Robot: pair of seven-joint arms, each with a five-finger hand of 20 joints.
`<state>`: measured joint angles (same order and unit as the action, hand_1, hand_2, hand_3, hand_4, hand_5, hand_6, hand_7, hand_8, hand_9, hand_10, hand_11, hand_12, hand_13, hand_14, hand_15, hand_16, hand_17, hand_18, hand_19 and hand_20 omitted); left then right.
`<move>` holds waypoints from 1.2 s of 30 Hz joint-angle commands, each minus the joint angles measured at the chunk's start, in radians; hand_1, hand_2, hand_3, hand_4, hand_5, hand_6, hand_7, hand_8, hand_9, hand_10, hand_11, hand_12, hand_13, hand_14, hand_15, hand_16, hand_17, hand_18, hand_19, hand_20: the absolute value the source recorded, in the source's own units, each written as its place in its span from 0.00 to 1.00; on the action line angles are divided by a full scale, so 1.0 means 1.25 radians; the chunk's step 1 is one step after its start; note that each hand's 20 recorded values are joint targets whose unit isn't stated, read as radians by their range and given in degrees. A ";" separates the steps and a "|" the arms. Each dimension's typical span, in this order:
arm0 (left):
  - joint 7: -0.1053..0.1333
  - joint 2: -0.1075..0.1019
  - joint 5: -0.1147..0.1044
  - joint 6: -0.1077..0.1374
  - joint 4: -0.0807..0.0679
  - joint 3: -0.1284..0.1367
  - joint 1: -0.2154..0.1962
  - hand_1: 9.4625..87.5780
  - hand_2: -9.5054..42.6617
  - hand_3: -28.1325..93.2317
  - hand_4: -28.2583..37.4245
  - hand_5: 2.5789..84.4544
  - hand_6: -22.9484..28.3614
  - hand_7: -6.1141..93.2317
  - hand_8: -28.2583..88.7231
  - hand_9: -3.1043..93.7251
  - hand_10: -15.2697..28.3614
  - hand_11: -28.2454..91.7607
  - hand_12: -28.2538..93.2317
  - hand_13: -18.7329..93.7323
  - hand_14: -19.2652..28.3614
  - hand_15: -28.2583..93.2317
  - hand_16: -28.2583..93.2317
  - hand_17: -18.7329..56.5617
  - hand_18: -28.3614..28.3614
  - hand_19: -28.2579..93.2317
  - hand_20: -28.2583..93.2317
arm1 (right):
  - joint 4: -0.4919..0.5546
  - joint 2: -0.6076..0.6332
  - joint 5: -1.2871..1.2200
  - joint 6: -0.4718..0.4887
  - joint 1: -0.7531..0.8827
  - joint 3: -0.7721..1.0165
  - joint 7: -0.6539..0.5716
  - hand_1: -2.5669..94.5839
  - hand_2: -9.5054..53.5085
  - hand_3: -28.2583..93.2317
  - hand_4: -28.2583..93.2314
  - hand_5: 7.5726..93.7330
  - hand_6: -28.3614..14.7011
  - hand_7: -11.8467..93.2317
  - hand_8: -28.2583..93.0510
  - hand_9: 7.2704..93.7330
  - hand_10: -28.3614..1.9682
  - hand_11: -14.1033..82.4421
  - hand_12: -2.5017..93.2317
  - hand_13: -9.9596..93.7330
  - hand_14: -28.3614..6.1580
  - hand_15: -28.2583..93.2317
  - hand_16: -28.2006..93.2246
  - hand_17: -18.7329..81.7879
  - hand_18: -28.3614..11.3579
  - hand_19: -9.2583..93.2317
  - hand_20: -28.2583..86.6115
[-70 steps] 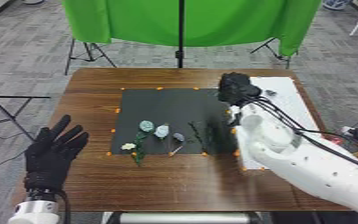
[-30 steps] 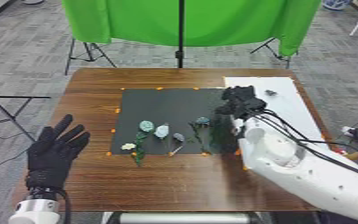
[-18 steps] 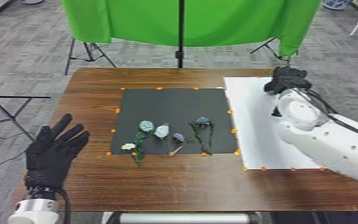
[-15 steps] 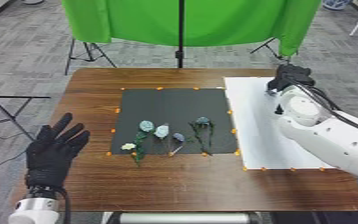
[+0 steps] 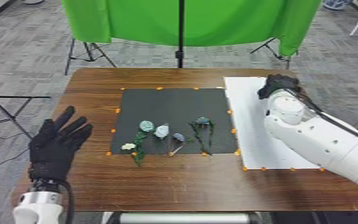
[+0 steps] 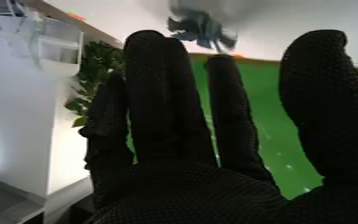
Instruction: Arrange flowers
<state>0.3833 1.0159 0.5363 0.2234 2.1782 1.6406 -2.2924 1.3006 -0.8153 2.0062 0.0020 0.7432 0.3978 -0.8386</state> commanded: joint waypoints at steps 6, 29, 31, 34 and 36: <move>-0.005 0.010 0.001 -0.006 -0.009 0.004 0.005 0.10 0.42 0.84 0.00 0.42 0.62 0.17 0.16 0.39 0.83 0.44 0.32 0.38 1.00 0.67 0.15 0.12 1.00 0.72 0.28 | -0.030 0.004 -0.009 0.060 0.040 0.033 -0.010 0.51 0.00 0.82 0.00 0.73 0.76 0.27 0.17 0.80 0.70 0.32 0.25 0.72 0.68 0.76 0.38 0.43 0.25 0.92 0.62; -0.003 0.018 0.000 0.006 0.009 0.021 -0.039 0.11 0.42 0.84 0.00 0.42 0.62 0.17 0.16 0.39 0.83 0.44 0.32 0.38 1.00 0.67 0.15 0.12 1.00 0.72 0.28 | 0.082 0.073 0.084 -0.316 -0.010 -0.042 -0.010 0.63 0.00 0.81 0.00 0.95 0.69 0.27 0.25 1.00 0.78 0.31 0.38 0.88 0.78 0.73 0.47 0.54 0.22 0.97 0.63; -0.008 0.021 0.001 0.007 0.009 0.022 -0.042 0.11 0.42 0.84 0.00 0.42 0.62 0.17 0.16 0.39 0.83 0.44 0.32 0.38 1.00 0.67 0.15 0.12 1.00 0.72 0.28 | 0.079 0.079 0.083 -0.312 0.000 -0.033 -0.013 0.63 0.00 0.81 0.00 0.95 0.69 0.27 0.25 1.00 0.78 0.31 0.38 0.88 0.78 0.73 0.47 0.54 0.22 0.96 0.63; -0.002 0.022 0.003 0.004 0.011 0.023 -0.051 0.11 0.42 0.84 0.00 0.42 0.62 0.17 0.16 0.39 0.83 0.44 0.32 0.38 1.00 0.67 0.15 0.12 1.00 0.72 0.28 | 0.079 0.084 0.071 -0.309 0.015 -0.016 -0.025 0.63 0.00 0.81 0.00 0.95 0.69 0.26 0.25 1.00 0.78 0.31 0.38 0.88 0.78 0.73 0.47 0.53 0.22 0.96 0.63; 0.001 0.023 0.002 0.007 0.011 0.021 -0.052 0.11 0.42 0.84 0.00 0.42 0.62 0.17 0.16 0.39 0.83 0.44 0.32 0.38 1.00 0.67 0.15 0.12 1.00 0.72 0.28 | 0.092 0.091 0.061 -0.314 0.023 -0.006 -0.024 0.63 0.00 0.81 0.00 0.95 0.69 0.26 0.25 1.00 0.78 0.31 0.38 0.88 0.77 0.73 0.47 0.53 0.22 0.96 0.63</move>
<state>0.3783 1.0426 0.5409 0.2234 2.1870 1.6699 -2.3277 1.4004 -0.7379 2.0993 -0.3825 0.7479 0.3459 -0.8473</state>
